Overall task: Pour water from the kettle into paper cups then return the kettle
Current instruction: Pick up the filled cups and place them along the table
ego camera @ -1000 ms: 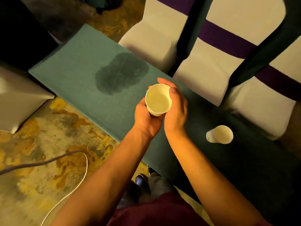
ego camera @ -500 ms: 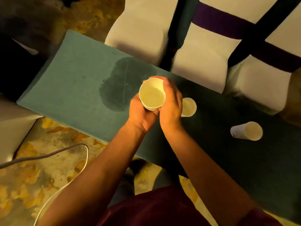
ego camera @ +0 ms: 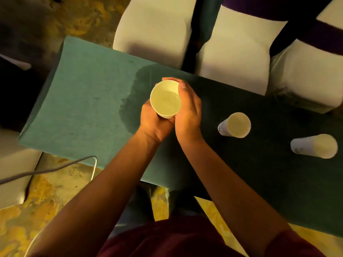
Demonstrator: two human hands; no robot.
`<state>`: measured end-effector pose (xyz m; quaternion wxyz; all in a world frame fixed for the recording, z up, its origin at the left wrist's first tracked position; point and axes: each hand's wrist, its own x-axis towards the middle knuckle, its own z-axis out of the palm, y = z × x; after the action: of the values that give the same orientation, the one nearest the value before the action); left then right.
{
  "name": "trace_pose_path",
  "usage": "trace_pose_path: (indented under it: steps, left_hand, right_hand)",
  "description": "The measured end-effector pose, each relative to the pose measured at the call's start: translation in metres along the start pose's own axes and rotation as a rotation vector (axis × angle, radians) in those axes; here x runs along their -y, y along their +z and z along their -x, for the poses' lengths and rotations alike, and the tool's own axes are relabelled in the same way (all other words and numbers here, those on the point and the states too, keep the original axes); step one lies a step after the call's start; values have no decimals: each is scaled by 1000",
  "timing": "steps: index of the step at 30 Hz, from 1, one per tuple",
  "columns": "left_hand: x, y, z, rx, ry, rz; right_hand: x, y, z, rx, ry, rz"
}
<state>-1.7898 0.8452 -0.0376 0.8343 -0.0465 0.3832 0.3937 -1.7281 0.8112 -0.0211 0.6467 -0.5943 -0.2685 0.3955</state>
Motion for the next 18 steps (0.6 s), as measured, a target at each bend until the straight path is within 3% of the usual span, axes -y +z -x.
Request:
trace_pose_path:
  steps: [12, 18]
  left_hand:
    - [-53, -52, -56, -18, -179, -159]
    - [-75, -56, -75, -102, -45, -398]
  right_hand:
    - [-65, 48, -18, -128, 45, 115]
    - [-77, 65, -24, -208, 62, 129]
